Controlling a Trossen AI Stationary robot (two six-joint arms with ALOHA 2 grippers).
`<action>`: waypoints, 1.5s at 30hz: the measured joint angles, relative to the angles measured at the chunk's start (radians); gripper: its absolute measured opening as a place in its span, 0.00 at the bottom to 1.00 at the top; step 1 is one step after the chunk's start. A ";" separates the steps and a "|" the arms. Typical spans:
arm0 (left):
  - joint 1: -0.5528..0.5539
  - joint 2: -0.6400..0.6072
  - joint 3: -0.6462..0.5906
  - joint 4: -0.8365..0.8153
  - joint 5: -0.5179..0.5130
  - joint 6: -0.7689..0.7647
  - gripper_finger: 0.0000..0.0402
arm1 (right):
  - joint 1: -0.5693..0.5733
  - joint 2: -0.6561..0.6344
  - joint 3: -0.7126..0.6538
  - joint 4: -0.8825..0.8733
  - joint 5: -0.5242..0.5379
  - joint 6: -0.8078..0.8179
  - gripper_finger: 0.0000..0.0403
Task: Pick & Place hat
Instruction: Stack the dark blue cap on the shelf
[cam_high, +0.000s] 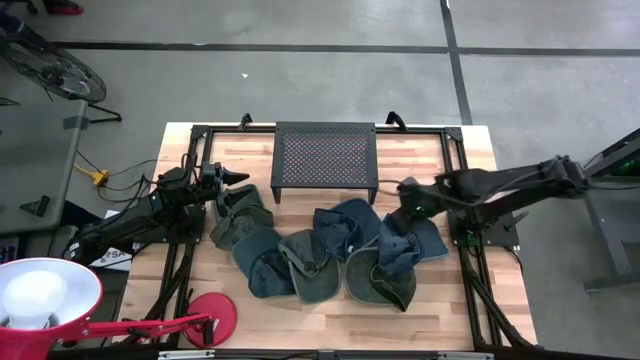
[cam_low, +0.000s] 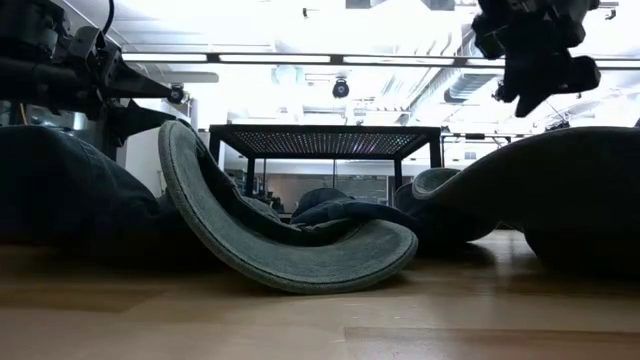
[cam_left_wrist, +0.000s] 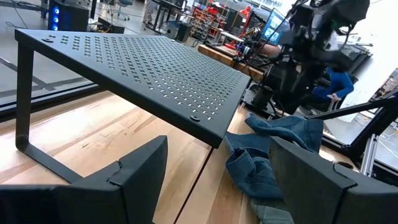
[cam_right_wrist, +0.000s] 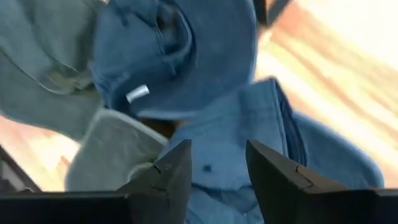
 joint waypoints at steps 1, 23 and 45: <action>0.000 0.000 0.000 0.000 0.000 0.000 0.69 | 0.015 0.027 0.013 -0.015 0.000 0.014 0.38; 0.000 0.000 0.000 0.000 0.000 0.000 0.69 | 0.297 0.418 0.214 0.020 -0.034 0.194 0.71; 0.000 0.000 0.000 0.000 -0.002 0.000 0.69 | 0.251 0.642 0.358 -0.108 -0.011 0.486 0.71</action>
